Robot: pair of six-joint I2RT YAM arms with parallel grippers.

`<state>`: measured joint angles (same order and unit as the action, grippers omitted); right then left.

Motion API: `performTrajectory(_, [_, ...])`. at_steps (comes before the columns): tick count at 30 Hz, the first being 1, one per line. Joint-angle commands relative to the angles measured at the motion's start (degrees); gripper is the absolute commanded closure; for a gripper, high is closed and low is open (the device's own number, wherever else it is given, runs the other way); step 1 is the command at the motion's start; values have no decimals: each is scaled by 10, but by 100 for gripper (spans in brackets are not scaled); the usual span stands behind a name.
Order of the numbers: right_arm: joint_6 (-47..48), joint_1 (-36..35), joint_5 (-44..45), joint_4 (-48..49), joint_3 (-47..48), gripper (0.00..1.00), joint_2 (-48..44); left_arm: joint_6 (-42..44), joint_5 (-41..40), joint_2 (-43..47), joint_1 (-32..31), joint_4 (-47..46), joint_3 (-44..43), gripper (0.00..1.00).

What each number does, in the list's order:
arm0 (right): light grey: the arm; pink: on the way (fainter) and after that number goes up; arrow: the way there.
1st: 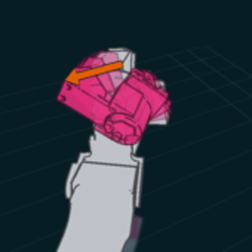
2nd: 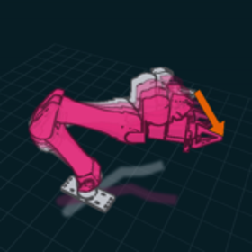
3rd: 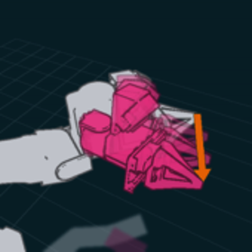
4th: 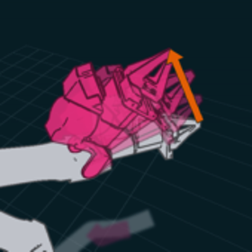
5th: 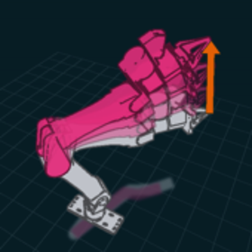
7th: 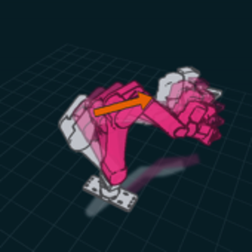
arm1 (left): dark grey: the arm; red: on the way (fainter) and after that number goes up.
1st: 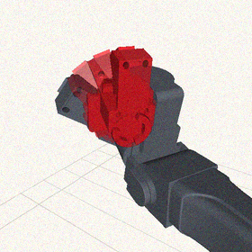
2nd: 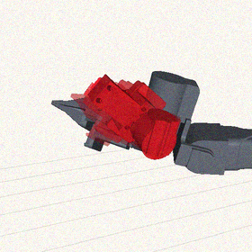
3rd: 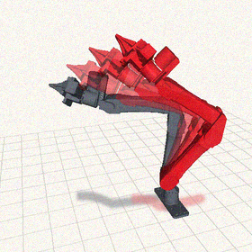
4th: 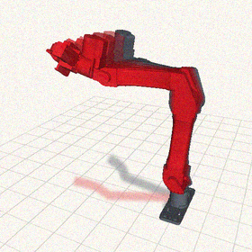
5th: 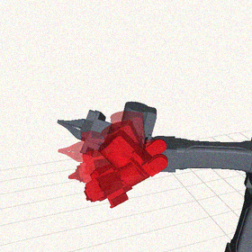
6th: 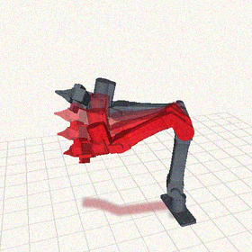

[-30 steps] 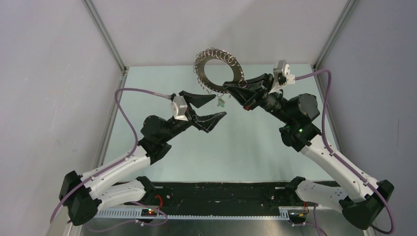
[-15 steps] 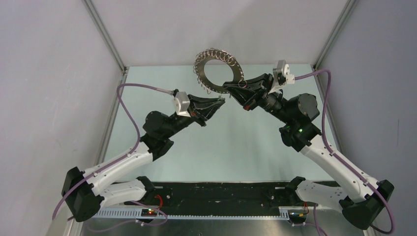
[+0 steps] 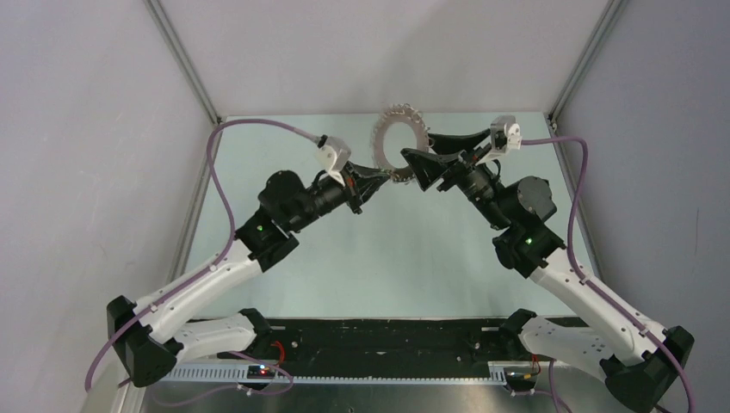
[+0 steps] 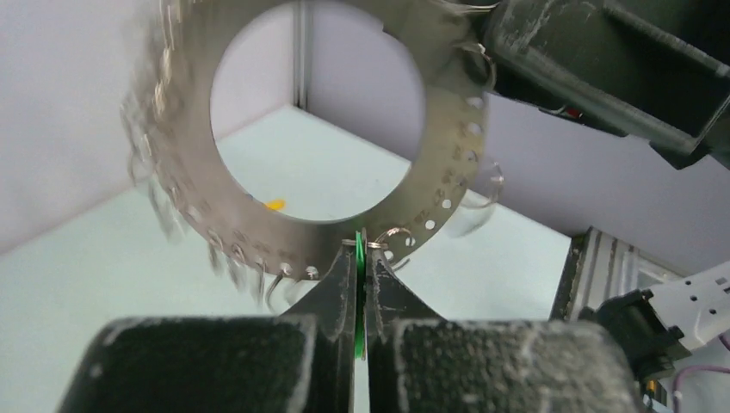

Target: Remove the keys from the keyring

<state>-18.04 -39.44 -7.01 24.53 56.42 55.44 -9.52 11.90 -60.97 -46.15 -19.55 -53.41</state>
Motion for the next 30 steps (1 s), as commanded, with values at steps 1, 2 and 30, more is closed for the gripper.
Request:
performTrajectory(1, [0, 18, 95, -53, -44, 24, -34, 14, -55, -11, -1, 313, -117, 100])
performTrajectory(2, [4, 28, 83, -62, -63, 23, -48, 23, -62, -16, -1, 352, -136, 100])
performTrajectory(30, [121, 83, -167, -36, -193, 29, -97, 400, -621, -185, -149, 628, -347, 100])
